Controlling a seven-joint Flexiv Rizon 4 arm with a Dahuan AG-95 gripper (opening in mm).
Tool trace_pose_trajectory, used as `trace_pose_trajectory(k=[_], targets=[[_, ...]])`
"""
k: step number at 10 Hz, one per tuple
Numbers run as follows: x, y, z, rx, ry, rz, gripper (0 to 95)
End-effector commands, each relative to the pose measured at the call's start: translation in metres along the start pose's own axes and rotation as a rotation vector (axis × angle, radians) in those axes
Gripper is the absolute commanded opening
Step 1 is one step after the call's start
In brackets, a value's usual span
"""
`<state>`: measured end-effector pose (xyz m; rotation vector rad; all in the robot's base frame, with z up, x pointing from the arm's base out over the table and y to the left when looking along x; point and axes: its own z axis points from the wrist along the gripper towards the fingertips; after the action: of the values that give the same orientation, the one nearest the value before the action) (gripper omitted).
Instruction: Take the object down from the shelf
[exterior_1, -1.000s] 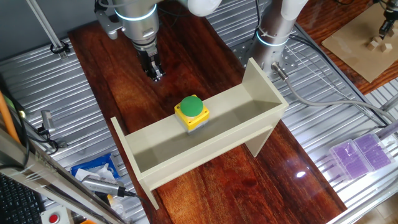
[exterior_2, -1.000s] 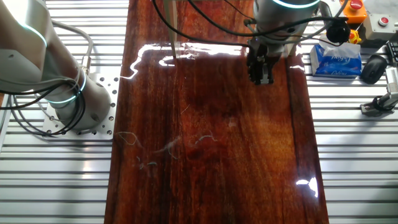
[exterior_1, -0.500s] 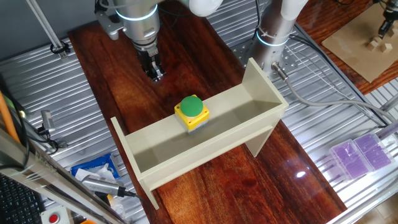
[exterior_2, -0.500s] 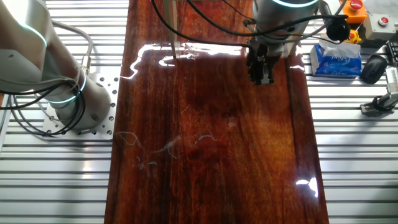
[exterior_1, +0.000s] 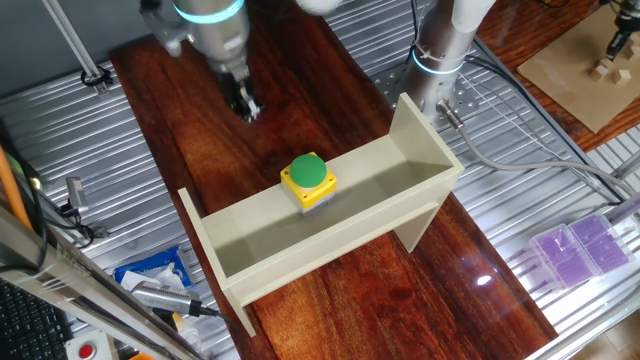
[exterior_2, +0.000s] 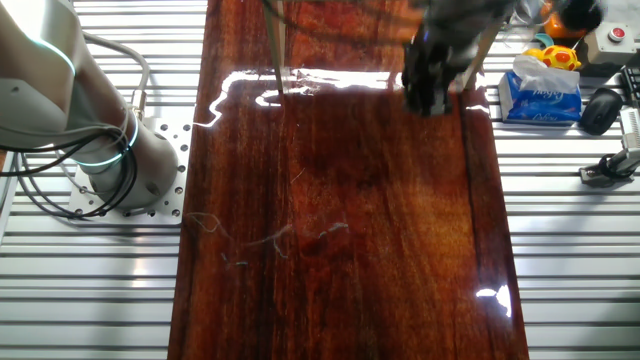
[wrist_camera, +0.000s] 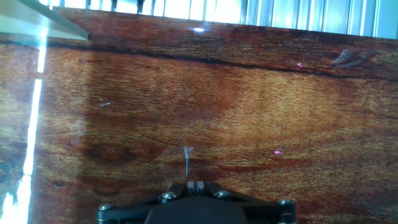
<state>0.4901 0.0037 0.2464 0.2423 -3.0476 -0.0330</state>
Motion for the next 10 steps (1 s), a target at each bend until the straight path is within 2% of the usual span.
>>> trace_pose_trajectory(k=[1,3,6,9,10], targets=[[0.0142,0.0077,-0.0459,0.000,0.008,-0.011,0.0],[0.0142,0.0077,-0.0459,-0.001,0.004,-0.050,0.0],[0.0142,0.0077,-0.0459,-0.007,-0.007,-0.162,0.0],[0.0142,0.0077,-0.0459,-0.012,-0.011,-0.157,0.0],[0.0159,0.0084,-0.0498,-0.016,-0.012,-0.154,0.0]])
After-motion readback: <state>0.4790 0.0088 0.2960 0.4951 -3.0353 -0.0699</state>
